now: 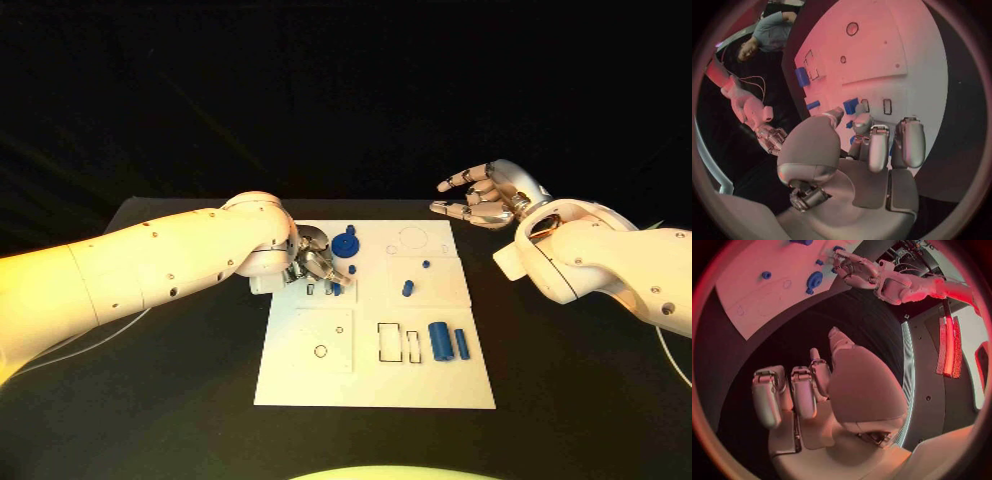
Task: Assemble the parts on the task board
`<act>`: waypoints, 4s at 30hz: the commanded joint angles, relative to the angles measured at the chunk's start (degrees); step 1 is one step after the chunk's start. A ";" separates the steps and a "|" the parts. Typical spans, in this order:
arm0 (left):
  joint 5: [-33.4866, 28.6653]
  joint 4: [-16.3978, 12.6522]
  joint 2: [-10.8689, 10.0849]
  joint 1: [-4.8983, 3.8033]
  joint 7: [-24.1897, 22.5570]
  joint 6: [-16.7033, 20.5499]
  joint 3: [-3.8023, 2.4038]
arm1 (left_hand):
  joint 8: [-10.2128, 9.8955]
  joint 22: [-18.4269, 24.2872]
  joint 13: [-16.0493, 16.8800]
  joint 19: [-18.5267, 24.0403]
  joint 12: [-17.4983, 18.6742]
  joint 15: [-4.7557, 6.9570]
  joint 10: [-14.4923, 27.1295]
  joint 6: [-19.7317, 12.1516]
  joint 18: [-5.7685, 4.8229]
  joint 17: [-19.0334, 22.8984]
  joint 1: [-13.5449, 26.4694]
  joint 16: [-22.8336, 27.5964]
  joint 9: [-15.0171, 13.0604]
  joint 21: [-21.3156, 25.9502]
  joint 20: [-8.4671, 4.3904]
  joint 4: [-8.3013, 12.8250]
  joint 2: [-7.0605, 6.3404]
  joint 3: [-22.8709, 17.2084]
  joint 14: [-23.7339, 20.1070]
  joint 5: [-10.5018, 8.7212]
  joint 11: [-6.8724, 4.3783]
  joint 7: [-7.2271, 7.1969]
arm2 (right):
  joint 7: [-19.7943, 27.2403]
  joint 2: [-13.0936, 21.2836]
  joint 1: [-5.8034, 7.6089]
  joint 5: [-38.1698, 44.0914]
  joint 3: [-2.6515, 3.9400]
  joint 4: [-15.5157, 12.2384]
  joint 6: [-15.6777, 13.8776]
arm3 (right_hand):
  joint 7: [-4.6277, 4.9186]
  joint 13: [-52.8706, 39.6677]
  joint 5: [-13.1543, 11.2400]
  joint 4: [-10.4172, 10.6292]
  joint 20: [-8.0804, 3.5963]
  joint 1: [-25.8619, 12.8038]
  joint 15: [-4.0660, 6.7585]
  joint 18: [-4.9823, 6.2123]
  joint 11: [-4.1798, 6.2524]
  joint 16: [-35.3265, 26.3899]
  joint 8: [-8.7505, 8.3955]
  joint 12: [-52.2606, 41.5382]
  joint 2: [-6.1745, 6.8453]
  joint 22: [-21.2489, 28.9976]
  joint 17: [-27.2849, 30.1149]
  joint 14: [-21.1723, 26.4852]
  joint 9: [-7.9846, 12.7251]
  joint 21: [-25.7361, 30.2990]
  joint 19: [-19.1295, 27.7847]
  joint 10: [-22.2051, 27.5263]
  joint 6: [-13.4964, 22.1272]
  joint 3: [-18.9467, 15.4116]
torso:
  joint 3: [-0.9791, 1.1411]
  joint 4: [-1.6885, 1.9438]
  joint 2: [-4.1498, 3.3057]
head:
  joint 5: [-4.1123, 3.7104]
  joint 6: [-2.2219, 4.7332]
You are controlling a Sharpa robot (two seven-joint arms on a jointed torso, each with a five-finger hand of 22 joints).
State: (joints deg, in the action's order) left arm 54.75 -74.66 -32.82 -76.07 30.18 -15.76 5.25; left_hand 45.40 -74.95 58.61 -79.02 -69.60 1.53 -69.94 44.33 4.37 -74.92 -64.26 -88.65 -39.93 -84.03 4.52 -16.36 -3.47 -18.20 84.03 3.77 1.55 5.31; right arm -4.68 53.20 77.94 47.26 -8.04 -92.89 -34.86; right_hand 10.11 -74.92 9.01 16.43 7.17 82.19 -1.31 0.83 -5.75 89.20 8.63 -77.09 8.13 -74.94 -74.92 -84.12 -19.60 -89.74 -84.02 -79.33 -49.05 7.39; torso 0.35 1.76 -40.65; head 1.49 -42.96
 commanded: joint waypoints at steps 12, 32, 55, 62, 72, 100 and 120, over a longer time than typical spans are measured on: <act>-3.13 -0.10 0.13 0.00 -0.12 -0.74 0.00 | -0.61 -0.60 0.33 -0.31 -0.24 0.69 -0.22 -0.38 -1.16 -13.07 -6.78 -0.29 -1.53 -0.37 -0.15 1.28 0.44 -5.46 5.04 -0.15 -0.69 -0.52 | 0.10 -0.28 -0.02 0.67 -0.04 0.28 0.71 | 0.02 -3.84 0.75 -0.01 -0.29 -0.47 0.38 -0.83 0.52 -0.17 0.32 -0.08 -0.15 -15.06 -12.30 -5.20 0.04 -0.26 -5.98 0.07 0.00 0.47 | 0.05 -0.02 0.00 | -0.01 -0.40; -9.56 -1.17 -1.41 -0.01 -0.63 3.03 -0.06 | -0.76 -1.03 -1.23 -0.36 1.75 1.08 -0.04 -0.67 -1.20 -13.71 -8.40 -0.60 -5.39 -0.42 -0.49 6.79 -2.24 -22.63 5.34 -0.13 -1.03 -0.73 | 0.29 -0.18 -0.04 0.59 -0.07 0.41 0.59 | 0.02 -3.83 0.98 0.11 -0.32 -0.81 0.40 -0.83 0.53 -0.20 0.44 -0.09 -0.36 -15.06 -12.21 -5.18 0.07 -0.26 -5.98 0.07 0.06 0.60 | 0.06 0.09 0.00 | 0.06 -0.45; -1.94 -8.41 -7.08 0.83 -1.49 14.83 -0.16 | -0.34 -4.07 0.55 -2.74 0.93 1.54 -3.35 1.18 -1.83 -15.08 -2.87 -1.35 -9.06 -1.66 -1.03 13.84 -5.88 -34.88 5.97 0.38 -1.54 -1.09 | 0.26 0.37 -0.06 0.74 -0.12 0.22 0.54 | 0.02 -3.77 0.96 0.16 -0.33 -1.22 0.40 -0.83 0.52 -0.22 0.53 -0.04 -0.33 -15.06 -12.18 -5.17 0.10 -0.26 -5.98 0.13 0.12 0.55 | 0.00 0.10 0.01 | 0.50 -1.19; 2.01 -8.74 -7.00 1.43 -1.18 15.77 -0.06 | -0.43 -4.43 0.70 -3.04 0.88 1.64 -3.68 1.50 -1.90 -15.08 -2.54 -1.35 -9.21 -1.81 -1.12 14.18 -6.08 -35.50 5.97 0.41 -1.64 -1.18 | 0.02 0.36 -0.06 0.89 -0.13 0.24 0.59 | 0.02 -3.77 0.96 0.16 -0.33 -1.22 0.40 -0.83 0.52 -0.22 0.53 -0.04 -0.33 -15.06 -12.18 -5.17 0.10 -0.26 -5.98 0.13 0.12 0.55 | 0.01 -0.01 -0.02 | 0.62 -1.32; 4.45 -8.76 -6.61 2.22 -0.80 15.63 0.01 | -0.51 -4.77 0.92 -3.31 0.78 1.72 -3.98 1.75 -1.98 -15.08 -2.30 -1.35 -9.34 -1.95 -1.20 14.48 -6.26 -35.98 5.97 0.49 -1.71 -1.24 | -0.27 0.44 -0.07 1.08 -0.13 0.23 0.67 | 0.02 -3.77 0.96 0.16 -0.33 -1.22 0.40 -0.83 0.52 -0.22 0.53 -0.04 -0.33 -15.06 -12.18 -5.17 0.10 -0.26 -5.98 0.13 0.12 0.55 | 0.01 -0.01 -0.06 | 0.63 -1.53; 7.40 -8.51 -6.01 2.82 -0.47 13.60 0.66 | -0.58 -5.13 1.04 -3.61 0.75 1.81 -4.31 2.12 -2.06 -15.08 -1.87 -1.35 -9.52 -2.10 -1.30 14.81 -6.53 -36.52 5.97 0.76 -1.81 -1.33 | -0.19 0.49 -0.11 1.10 -0.14 0.22 0.87 | 0.02 -3.79 0.99 0.14 -0.34 -1.43 0.40 -0.83 0.53 -0.22 0.58 -0.08 -0.29 -15.06 -12.18 -5.17 0.12 -0.26 -5.98 0.10 0.18 0.54 | -0.01 0.02 -0.08 | 0.80 -1.72; 8.10 -8.50 -5.99 2.89 -0.32 11.94 0.80 | -0.58 -5.34 1.17 -3.77 0.69 1.86 -4.51 2.30 -2.11 -15.08 -1.59 -1.35 -9.65 -2.18 -1.35 14.98 -6.67 -36.81 5.97 0.91 -1.87 -1.40 | -0.08 0.42 -0.17 1.10 -0.14 0.23 1.05 | 0.00 -3.85 1.06 0.10 -0.35 -1.66 0.41 -0.83 0.54 -0.23 0.70 -0.19 -0.28 -15.06 -12.16 -5.17 0.15 -0.26 -5.98 0.01 0.21 0.57 | -0.01 0.01 -0.09 | 0.78 -2.27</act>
State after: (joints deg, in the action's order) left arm 62.21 -83.17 -38.89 -73.33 29.63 -2.19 5.90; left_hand 44.57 -74.91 59.61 -82.23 -68.72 2.97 -74.04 46.28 3.06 -74.90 -66.01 -89.64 -49.40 -85.82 3.16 -13.04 -10.43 -43.02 84.04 4.46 -0.31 3.99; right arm -5.14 53.63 77.82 47.75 -8.18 -92.59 -34.63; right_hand 10.11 -74.91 9.76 16.44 7.18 81.05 -1.31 0.83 -5.58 89.20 9.28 -77.09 8.07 -74.92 -74.94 -84.12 -19.53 -89.74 -84.01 -79.17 -49.05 7.69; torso 0.32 1.79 -40.77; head 2.26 -45.07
